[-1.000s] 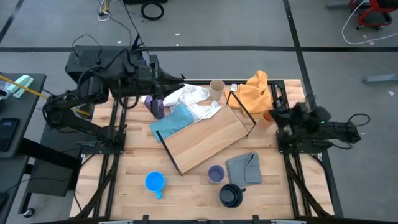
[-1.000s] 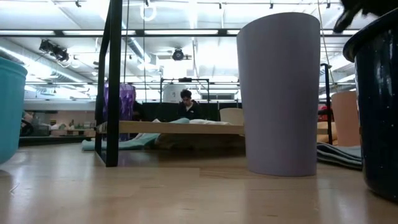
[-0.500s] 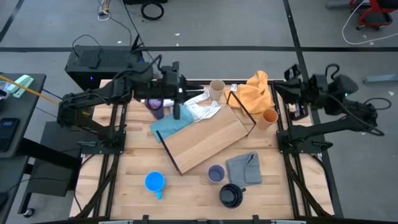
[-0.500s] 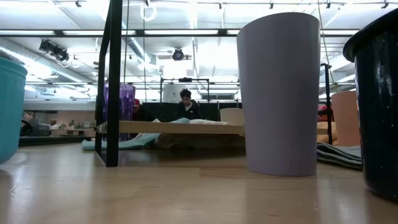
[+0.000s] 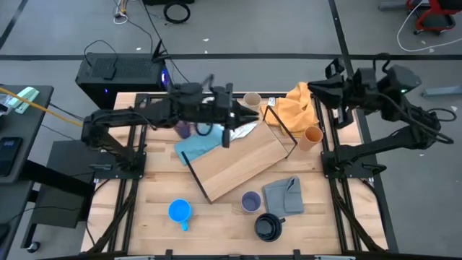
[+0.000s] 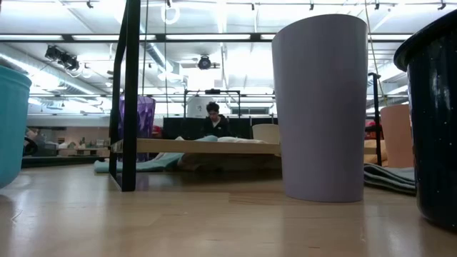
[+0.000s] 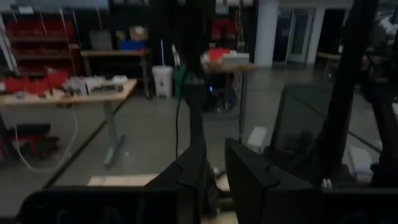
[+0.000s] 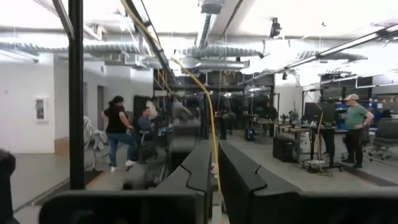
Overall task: Stack small to large cups/mugs on shelf
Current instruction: Put the purple glass on the shelf
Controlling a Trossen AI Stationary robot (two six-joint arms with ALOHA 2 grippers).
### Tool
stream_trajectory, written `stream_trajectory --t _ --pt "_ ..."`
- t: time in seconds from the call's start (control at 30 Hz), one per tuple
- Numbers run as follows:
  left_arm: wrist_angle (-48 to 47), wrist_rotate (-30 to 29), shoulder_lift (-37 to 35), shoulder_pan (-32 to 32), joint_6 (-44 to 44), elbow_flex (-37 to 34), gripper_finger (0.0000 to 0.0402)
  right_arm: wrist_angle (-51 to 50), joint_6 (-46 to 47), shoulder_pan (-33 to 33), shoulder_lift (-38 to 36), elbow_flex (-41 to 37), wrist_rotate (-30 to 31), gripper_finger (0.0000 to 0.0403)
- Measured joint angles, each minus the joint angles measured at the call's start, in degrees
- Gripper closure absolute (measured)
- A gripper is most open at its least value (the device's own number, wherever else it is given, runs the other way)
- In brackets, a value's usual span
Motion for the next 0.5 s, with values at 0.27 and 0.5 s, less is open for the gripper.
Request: stream_trajectory --t 0.27,0.5 --pt "-4.9 0.0 4.5 0.8 -2.9 0.0 0.0326 -2.3 1.2 0.0 -2.1 0.0 0.6 0.0365" --pt "-20.0 -0.5 1.9 6.5 -3.9 0.0 0.0335 -5.7 1.2 0.0 -2.4 0.0 1.6 0.0365"
